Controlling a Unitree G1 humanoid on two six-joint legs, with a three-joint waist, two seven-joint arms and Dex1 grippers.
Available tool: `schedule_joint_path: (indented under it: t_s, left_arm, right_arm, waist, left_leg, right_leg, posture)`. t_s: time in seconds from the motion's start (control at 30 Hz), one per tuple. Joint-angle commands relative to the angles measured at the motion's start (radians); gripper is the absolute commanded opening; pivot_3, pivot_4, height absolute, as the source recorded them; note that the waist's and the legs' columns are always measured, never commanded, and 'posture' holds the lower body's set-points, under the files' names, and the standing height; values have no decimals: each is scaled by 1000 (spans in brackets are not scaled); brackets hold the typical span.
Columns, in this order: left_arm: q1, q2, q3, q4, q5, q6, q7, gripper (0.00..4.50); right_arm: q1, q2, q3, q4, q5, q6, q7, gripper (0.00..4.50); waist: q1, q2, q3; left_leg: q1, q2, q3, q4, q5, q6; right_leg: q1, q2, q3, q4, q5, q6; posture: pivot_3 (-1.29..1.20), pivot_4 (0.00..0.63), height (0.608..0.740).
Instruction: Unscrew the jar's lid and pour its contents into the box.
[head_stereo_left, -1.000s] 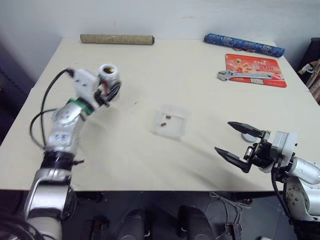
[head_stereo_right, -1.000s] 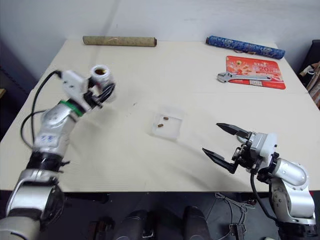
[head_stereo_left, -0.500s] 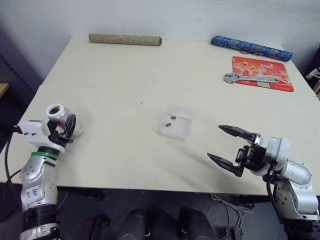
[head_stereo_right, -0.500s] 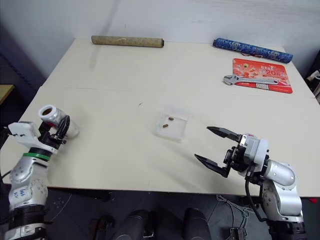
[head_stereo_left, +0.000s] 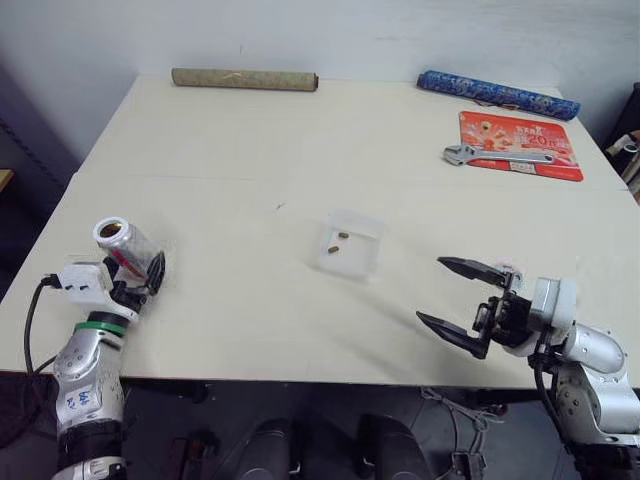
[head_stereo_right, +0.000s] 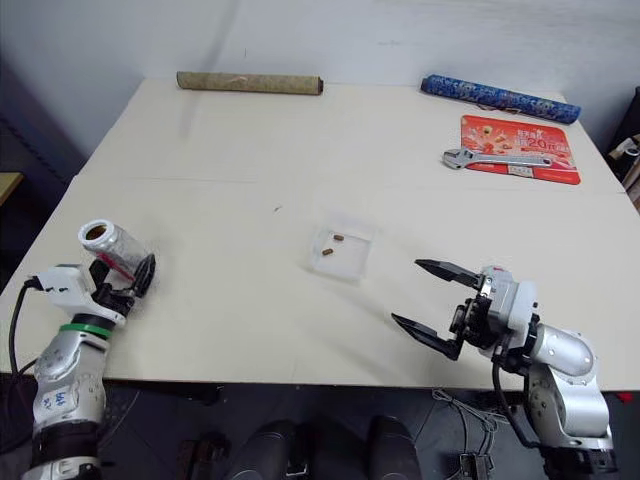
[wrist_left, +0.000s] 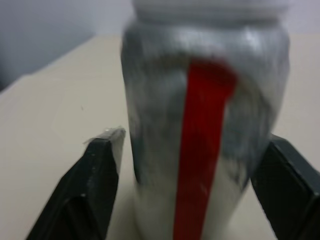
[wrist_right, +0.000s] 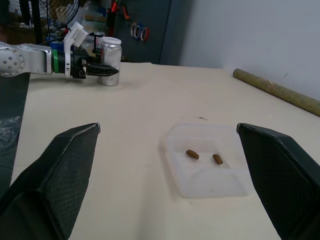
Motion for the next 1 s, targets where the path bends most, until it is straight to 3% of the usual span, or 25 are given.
schedule_joint_path:
  t_s: [0.03, 0.37, 0.57, 0.67, 0.83, 1.0]
  left_arm:
    - [49, 29, 15, -90, 1, 17, -28, 4448]
    - [245, 78, 124, -181, -57, 94, -95, 4448]
    - [455, 174, 138, -368, -64, 115, -296, 4448]
    - [580, 238, 208, -500, -92, 136, -391, 4448]
    - [694, 317, 268, -457, 3, 30, -528, 4448]
    - [663, 310, 279, -434, 1, 42, -515, 4448]
  right_arm:
    - [34, -29, -65, -31, 32, 1, 1, 4500]
    - [147, -58, -176, 26, 23, -20, 21, 4500]
    - [200, -127, -263, -31, 51, 12, 38, 4500]
    - [222, -213, -324, -61, 71, 65, 65, 4500]
    - [219, -305, -346, -36, 72, 126, 115, 4500]
    - [181, -293, -315, -13, 57, 133, 122, 4500]
  waist:
    - [0, 0, 0]
    - [-1, 0, 0]
    - [1, 0, 0]
    - [0, 0, 0]
    - [0, 0, 0]
    - [0, 0, 0]
  left_leg:
    - [0, 0, 0, 0, 0, 0]
    - [0, 1, 1, -2, -4, -5]
    - [0, 2, 0, -3, -5, -5]
    - [0, 2, 1, -5, -6, -6]
    - [0, 6, 1, -7, -7, -6]
    - [0, 6, 2, -11, -7, -7]
  right_leg:
    - [0, 0, 0, 0, 0, 0]
    - [0, -1, 1, -7, 0, 0]
    - [0, -2, 10, -10, 0, -1]
    - [-1, -1, 11, -13, -1, -1]
    - [-1, 1, 10, -18, -2, -4]
    - [-2, 1, 10, -19, -2, -5]
  posture:
    - [0, 150, 740]
    - [0, 150, 740]
    - [0, 150, 740]
    - [0, 150, 740]
    - [0, 150, 740]
    - [0, 150, 740]
